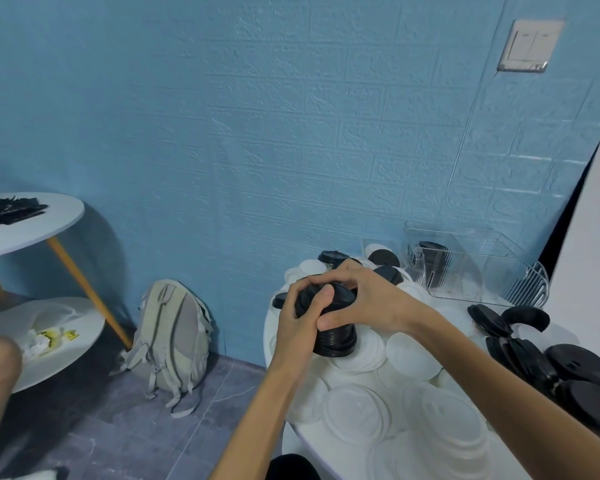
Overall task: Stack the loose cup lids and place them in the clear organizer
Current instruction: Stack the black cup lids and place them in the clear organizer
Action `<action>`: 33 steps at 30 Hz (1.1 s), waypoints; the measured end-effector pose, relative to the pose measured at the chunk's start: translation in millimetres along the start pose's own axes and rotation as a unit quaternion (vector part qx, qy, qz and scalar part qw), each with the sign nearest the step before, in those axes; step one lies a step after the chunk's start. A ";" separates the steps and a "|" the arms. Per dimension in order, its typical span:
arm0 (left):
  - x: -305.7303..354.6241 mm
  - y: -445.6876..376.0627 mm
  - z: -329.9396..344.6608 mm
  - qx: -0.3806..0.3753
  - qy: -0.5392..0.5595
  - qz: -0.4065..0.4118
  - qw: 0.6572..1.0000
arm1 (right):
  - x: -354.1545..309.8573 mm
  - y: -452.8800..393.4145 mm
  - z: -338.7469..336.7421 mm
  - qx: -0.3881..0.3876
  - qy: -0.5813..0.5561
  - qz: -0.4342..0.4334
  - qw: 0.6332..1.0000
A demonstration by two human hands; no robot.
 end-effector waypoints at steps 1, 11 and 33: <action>-1.9 -1.2 -0.4 0.007 -0.001 0.002 1.000 | 2.0 -0.5 0.5 0.001 -0.003 -0.004 1.000; -8.6 -19.5 -19.7 0.060 0.006 0.001 0.998 | 22.7 -23.2 -33.2 0.070 -0.016 0.066 0.995; -12.8 -27.9 -31.0 0.072 0.027 -0.007 0.997 | 80.7 -45.7 -23.6 0.122 0.304 0.033 0.944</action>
Point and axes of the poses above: each hand's wrist, its own y-axis away from the middle knuckle, its own z-axis out of the palm, x = y × z, the point moved 3 cm from there along -y, towards the middle knuckle, and after that the axes turned 14 degrees about x, right-handed, at the moved point
